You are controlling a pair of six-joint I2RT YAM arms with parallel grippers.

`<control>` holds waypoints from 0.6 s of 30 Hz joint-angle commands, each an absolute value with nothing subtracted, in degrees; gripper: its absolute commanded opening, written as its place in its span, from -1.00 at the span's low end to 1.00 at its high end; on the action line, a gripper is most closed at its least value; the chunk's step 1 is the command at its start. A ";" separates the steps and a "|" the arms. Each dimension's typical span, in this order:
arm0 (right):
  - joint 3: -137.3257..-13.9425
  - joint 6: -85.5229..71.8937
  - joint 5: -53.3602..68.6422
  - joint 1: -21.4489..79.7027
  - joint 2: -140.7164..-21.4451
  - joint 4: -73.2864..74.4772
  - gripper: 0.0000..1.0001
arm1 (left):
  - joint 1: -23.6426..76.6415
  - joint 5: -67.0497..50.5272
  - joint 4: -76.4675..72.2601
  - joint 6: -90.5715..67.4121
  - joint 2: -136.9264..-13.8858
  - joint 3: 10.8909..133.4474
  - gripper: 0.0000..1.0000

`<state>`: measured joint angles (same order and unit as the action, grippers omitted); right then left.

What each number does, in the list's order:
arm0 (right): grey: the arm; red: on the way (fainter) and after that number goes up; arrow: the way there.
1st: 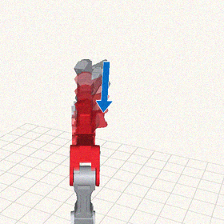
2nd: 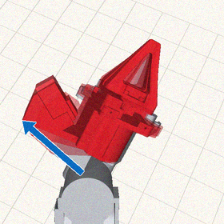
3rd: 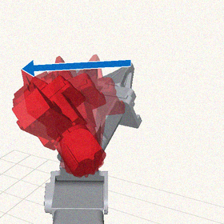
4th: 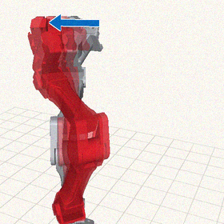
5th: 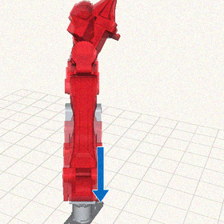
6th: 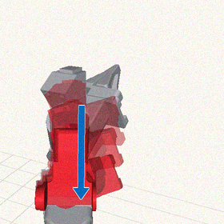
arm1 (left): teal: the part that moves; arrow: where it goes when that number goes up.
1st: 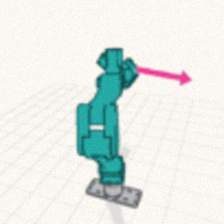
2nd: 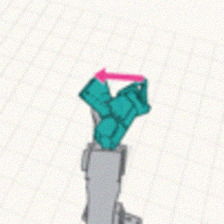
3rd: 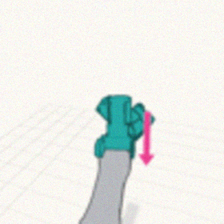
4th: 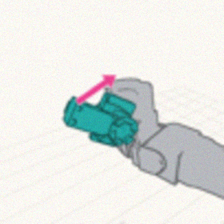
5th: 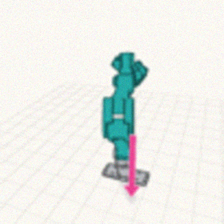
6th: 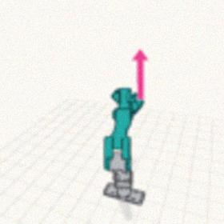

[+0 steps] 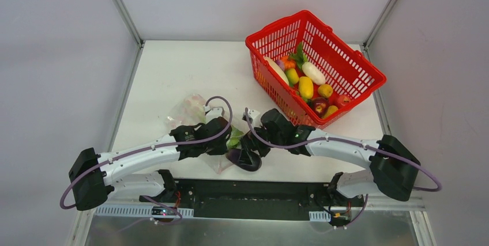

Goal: Place the food in the zip-top bag and seal the zipper
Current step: Place the fake vegetable in the zipper food storage bag.

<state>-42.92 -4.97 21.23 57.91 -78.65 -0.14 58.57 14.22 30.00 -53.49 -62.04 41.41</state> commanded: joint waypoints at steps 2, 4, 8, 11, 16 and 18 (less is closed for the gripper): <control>-39.58 -4.47 20.01 58.27 -73.92 5.43 0.99 | 59.06 15.77 29.18 -53.93 -61.52 41.31 -0.99; -38.67 -4.40 21.03 58.24 -72.57 6.51 0.99 | 59.06 15.47 29.10 -53.69 -61.61 41.39 -0.99; -37.82 -5.46 21.14 58.35 -72.20 6.99 0.99 | 59.46 15.08 29.36 -52.43 -62.23 42.18 -1.00; -37.73 -5.99 21.52 58.41 -73.34 6.66 0.99 | 60.12 15.71 30.58 -52.12 -62.41 43.09 -1.00; -37.05 -7.27 22.36 58.40 -75.78 1.30 0.66 | 60.38 15.82 31.05 -51.87 -63.11 43.69 -1.00; -37.37 -7.54 22.98 58.36 -76.74 0.29 0.45 | 60.53 15.99 31.59 -51.74 -63.64 44.21 -1.00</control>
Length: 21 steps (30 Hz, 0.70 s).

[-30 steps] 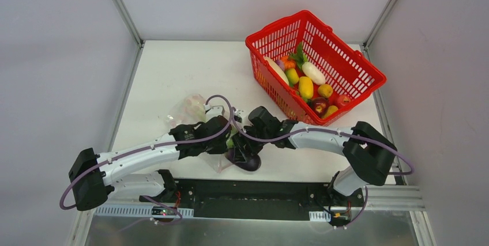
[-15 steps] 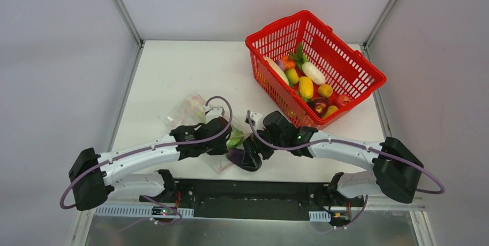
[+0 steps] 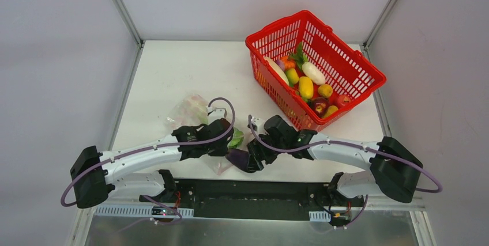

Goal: Place the food in the zip-top bag and seal the zipper
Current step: Place the fake vegetable in the zipper food storage bag.

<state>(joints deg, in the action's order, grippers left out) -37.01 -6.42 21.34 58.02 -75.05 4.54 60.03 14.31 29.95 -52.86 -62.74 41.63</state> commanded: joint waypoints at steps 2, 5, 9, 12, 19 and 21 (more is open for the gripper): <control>-37.75 -7.89 23.65 58.42 -77.51 -2.18 0.23 | 60.71 16.31 32.22 -51.64 -63.93 44.74 -1.00; -38.28 -8.59 24.63 58.37 -78.02 -3.99 -0.02 | 60.95 16.78 32.63 -51.69 -63.86 45.24 -1.00; -37.97 -11.26 25.63 58.37 -77.70 -9.28 -0.14 | 61.40 16.87 33.33 -51.62 -63.26 46.01 -1.00; -38.00 -14.30 25.17 58.45 -77.64 -14.49 -0.16 | 61.84 16.96 34.34 -51.15 -62.82 47.54 -1.00; -40.52 -21.41 19.67 58.64 -81.62 -21.97 -0.17 | 62.59 17.87 33.99 -52.15 -62.13 51.12 -1.00; -40.38 -21.69 19.20 58.81 -81.42 -23.40 -0.17 | 62.58 19.86 34.91 -53.86 -61.35 51.45 -1.00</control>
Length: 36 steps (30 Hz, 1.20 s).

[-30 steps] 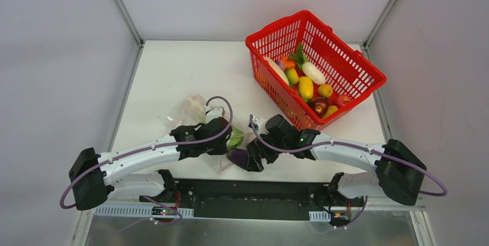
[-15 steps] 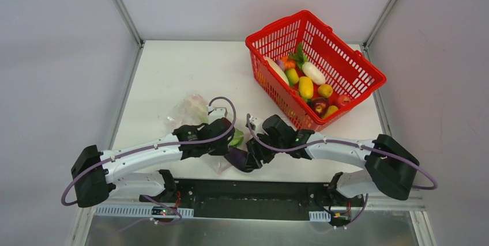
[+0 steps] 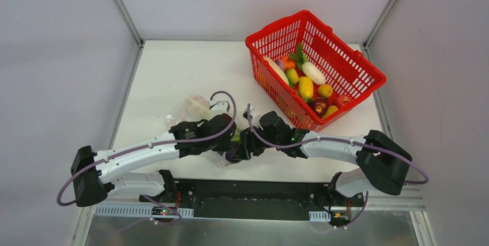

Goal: Place the food in the zip-top bag and seal the zipper
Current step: Place the fake vegetable in the zipper food storage bag.

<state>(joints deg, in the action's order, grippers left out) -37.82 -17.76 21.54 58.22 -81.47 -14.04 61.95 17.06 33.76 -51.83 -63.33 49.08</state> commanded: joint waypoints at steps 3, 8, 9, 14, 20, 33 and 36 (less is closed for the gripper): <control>-40.02 -22.60 16.88 58.94 -81.35 -26.41 -0.10 | 62.58 21.81 34.60 -54.30 -59.44 51.20 -1.00; -40.68 -19.54 20.33 58.42 -82.60 -27.42 0.46 | 62.58 21.86 32.91 -53.54 -56.62 50.98 -1.00; -40.23 -19.56 21.56 58.41 -82.02 -27.47 0.53 | 62.58 22.25 33.32 -53.75 -56.22 50.98 -1.00; -36.89 -21.35 24.76 58.39 -76.80 -26.54 0.77 | 62.59 24.95 33.16 -54.40 -54.28 50.26 -1.00; -34.79 -21.00 21.40 58.43 -71.75 -20.61 0.20 | 62.51 25.58 31.97 -53.45 -53.56 51.14 -0.98; -34.82 -25.64 13.01 62.50 -83.91 -34.12 -0.83 | 62.58 22.92 28.94 -53.45 -54.79 51.20 -0.99; -36.20 -22.79 7.76 63.79 -87.01 -40.09 -0.84 | 62.60 21.26 27.76 -53.02 -55.82 51.89 -1.00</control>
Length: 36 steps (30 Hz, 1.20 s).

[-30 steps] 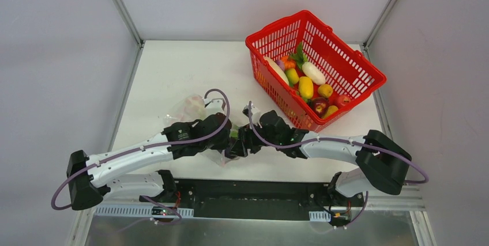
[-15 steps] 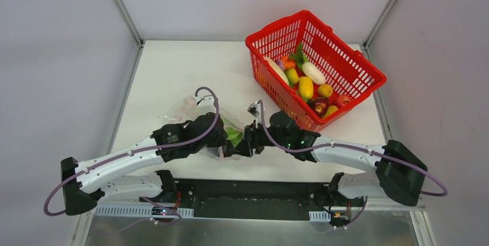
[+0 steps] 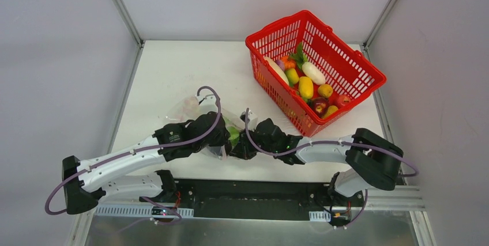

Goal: Place the food in the zip-top bag and seal the zipper
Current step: Place the fake vegetable in the zipper food storage bag.

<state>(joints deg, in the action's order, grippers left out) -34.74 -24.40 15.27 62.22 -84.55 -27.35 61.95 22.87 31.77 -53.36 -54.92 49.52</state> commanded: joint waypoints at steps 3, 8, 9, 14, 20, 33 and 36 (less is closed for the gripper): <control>-38.58 -19.61 4.18 63.87 -90.44 -46.74 -0.83 | 62.58 19.81 25.28 -53.40 -55.92 51.27 -0.99; -42.24 -18.53 5.71 63.75 -96.41 -52.32 -0.79 | 62.59 18.71 23.95 -53.16 -55.29 51.90 -0.99; -42.01 -19.18 7.10 63.80 -97.43 -53.23 -0.77 | 62.58 18.85 24.36 -53.03 -55.12 52.08 -0.99; -40.41 -19.81 10.59 63.59 -98.36 -53.04 -0.60 | 62.58 20.57 25.67 -53.07 -53.96 51.33 -0.98; -39.05 -18.76 10.54 63.17 -96.13 -51.25 -0.56 | 62.58 20.84 25.50 -52.35 -52.13 50.59 -0.98; -35.47 -11.05 2.83 62.23 -64.64 -16.24 -0.28 | 62.50 27.07 30.44 -52.11 -48.35 51.06 -0.97; -36.39 -11.78 0.45 62.22 -56.58 -10.87 -0.25 | 62.20 28.45 34.45 -48.54 -48.12 56.69 -0.98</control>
<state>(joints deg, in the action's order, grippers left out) -36.56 -12.71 5.85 62.28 -65.14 -22.17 61.93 25.85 33.17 -52.58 -49.50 49.98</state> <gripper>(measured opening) 0.360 0.014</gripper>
